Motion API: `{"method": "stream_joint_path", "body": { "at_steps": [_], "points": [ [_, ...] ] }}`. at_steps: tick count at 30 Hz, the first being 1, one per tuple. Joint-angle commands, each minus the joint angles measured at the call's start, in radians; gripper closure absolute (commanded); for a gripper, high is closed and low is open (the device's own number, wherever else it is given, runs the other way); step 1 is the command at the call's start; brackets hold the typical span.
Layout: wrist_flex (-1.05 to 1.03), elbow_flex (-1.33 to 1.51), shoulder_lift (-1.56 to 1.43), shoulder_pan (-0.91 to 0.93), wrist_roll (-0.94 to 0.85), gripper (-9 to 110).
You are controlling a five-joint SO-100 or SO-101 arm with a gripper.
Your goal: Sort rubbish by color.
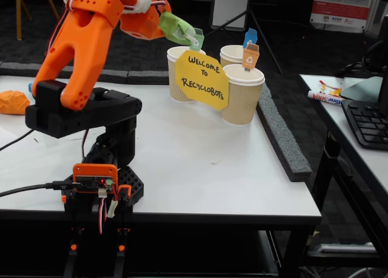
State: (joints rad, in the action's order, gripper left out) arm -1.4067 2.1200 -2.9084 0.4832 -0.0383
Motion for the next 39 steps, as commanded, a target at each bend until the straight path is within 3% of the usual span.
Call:
{"method": "stream_joint_path", "body": {
  "at_steps": [1,39],
  "points": [
    [0.002,-0.120,-0.018,0.041,-0.021,101],
    [0.092,-0.183,0.094,-0.049,-0.021,101]
  ]
}}
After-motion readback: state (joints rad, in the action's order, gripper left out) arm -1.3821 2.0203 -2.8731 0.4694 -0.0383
